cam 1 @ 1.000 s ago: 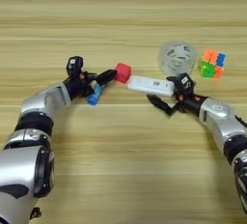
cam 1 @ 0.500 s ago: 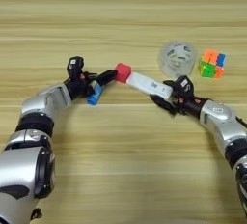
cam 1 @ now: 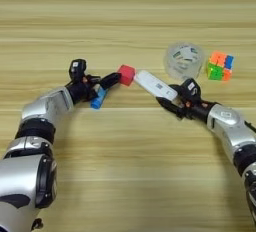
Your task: Move the objects on the table
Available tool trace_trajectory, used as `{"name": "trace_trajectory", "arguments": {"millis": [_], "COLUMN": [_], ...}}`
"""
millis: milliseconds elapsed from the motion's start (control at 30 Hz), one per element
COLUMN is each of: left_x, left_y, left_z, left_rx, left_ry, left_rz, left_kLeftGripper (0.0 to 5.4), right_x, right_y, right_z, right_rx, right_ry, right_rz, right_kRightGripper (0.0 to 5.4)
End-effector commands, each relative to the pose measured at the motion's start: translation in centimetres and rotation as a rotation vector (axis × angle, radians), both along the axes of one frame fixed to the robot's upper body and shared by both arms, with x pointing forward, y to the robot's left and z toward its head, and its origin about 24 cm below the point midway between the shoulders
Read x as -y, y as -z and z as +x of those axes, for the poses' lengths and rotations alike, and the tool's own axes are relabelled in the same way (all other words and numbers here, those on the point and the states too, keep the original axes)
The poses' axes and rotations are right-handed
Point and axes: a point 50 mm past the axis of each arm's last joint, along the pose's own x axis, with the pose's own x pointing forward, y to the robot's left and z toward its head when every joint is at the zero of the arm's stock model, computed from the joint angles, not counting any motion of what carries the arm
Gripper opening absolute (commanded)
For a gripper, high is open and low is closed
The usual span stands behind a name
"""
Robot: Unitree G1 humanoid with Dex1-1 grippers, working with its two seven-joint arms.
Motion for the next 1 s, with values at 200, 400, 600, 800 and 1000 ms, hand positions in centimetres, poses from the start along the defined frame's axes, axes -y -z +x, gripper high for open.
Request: {"name": "trace_trajectory", "arguments": {"millis": [200, 400, 600, 800, 1000], "left_x": [-0.2, -0.2, -0.1, -0.2, -0.3], "left_y": [-0.2, -0.2, -0.4, -1.0, -1.6], "left_z": [0.0, 0.0, 0.2, 0.4, 0.6], "left_rx": [-0.005, 0.005, 0.02, 0.083, 0.164], "left_ry": [-0.009, -0.012, -0.021, -0.048, -0.071], "left_rz": [0.002, 0.005, -0.014, -0.018, 0.007], "left_kLeftGripper": [5.4, 5.4, 5.4, 5.4, 5.4], "right_x": [0.3, 0.2, 0.1, 0.1, 0.1], "right_y": [-0.2, -0.5, -0.8, -1.0, -1.2], "right_z": [-0.4, -0.4, -0.5, -0.6, -0.7], "right_rx": [0.016, 0.029, 0.044, 0.058, 0.067], "right_ry": [0.023, 0.026, 0.027, 0.029, 0.029], "right_rz": [0.013, 0.015, 0.022, 0.026, 0.027], "right_kRightGripper": [2.9, 2.9, 2.9, 2.9, 2.9]}}
